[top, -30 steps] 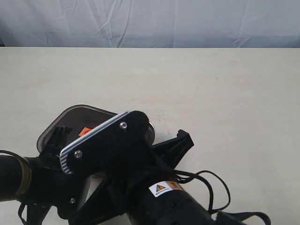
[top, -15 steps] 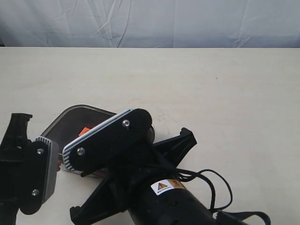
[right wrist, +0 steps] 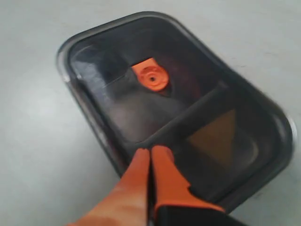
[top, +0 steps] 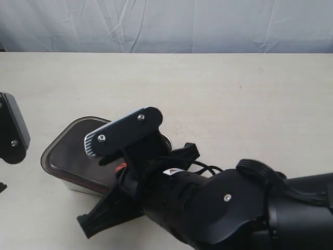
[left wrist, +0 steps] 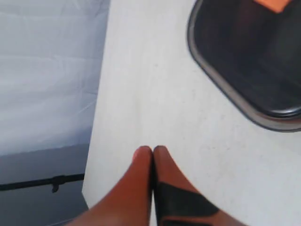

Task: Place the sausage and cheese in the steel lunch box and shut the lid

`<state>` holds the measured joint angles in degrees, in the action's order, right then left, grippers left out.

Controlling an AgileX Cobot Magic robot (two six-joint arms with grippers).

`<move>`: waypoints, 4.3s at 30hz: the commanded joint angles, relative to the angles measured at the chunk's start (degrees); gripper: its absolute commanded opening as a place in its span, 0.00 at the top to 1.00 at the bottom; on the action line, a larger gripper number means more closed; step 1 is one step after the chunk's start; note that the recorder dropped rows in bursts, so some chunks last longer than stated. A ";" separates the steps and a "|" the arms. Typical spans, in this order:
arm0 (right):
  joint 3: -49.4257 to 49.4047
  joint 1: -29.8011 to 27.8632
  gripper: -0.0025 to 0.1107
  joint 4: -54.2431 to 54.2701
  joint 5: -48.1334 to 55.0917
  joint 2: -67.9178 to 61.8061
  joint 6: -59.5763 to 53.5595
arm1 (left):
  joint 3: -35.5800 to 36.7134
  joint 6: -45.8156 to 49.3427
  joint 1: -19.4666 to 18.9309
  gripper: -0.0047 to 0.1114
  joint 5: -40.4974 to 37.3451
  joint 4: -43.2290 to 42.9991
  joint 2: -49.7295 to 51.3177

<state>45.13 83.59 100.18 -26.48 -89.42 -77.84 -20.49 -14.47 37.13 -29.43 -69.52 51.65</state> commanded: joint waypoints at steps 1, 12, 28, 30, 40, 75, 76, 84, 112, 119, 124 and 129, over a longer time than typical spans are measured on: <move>0.05 -0.21 0.98 -0.23 5.50 0.01 -0.17 | -0.30 -9.31 -4.55 0.96 4.78 -8.72 5.53; 0.05 -0.21 0.98 -0.23 8.08 1.12 -0.17 | -5.20 -8.98 -8.67 0.96 11.10 -3.99 20.98; 0.05 -0.21 0.98 -0.23 5.07 1.12 -0.64 | -5.59 -8.88 -8.67 0.96 12.08 0.65 26.91; 0.05 -0.21 0.98 -0.23 5.54 1.12 -0.64 | -5.59 -8.88 -8.67 0.96 12.36 1.74 26.91; 0.05 -0.21 0.98 -0.23 0.24 1.12 -1.20 | -5.59 -8.47 -8.56 0.96 12.16 7.40 26.91; 0.05 -11.00 0.98 -0.23 15.08 -8.14 -2.05 | -5.63 35.49 -3.34 0.96 5.58 55.15 13.01; 0.05 -11.00 0.98 -0.23 14.70 -8.14 -2.05 | -5.63 36.92 -3.34 0.96 5.58 56.18 13.61; 0.05 -11.00 0.98 -0.23 13.56 -8.14 -2.05 | -5.63 41.81 -3.34 0.96 5.47 58.28 21.41; 0.05 -11.00 0.98 -0.23 12.16 -8.14 -4.47 | -6.50 41.91 -3.34 0.96 2.45 57.76 8.97; 0.05 -11.00 0.98 -0.23 11.88 -8.14 -4.60 | -6.50 41.91 -3.34 0.96 6.63 52.79 4.76; 0.05 -11.00 0.98 -0.23 11.27 -7.44 -4.69 | -6.50 41.91 -3.34 0.96 9.15 52.79 4.78; 0.05 -11.00 0.98 -0.23 10.72 -5.49 -4.69 | -6.50 41.67 -3.34 0.96 9.15 52.03 4.78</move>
<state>45.23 72.84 99.66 -14.61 -96.16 -82.08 -27.14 27.45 33.45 -20.79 -17.36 56.88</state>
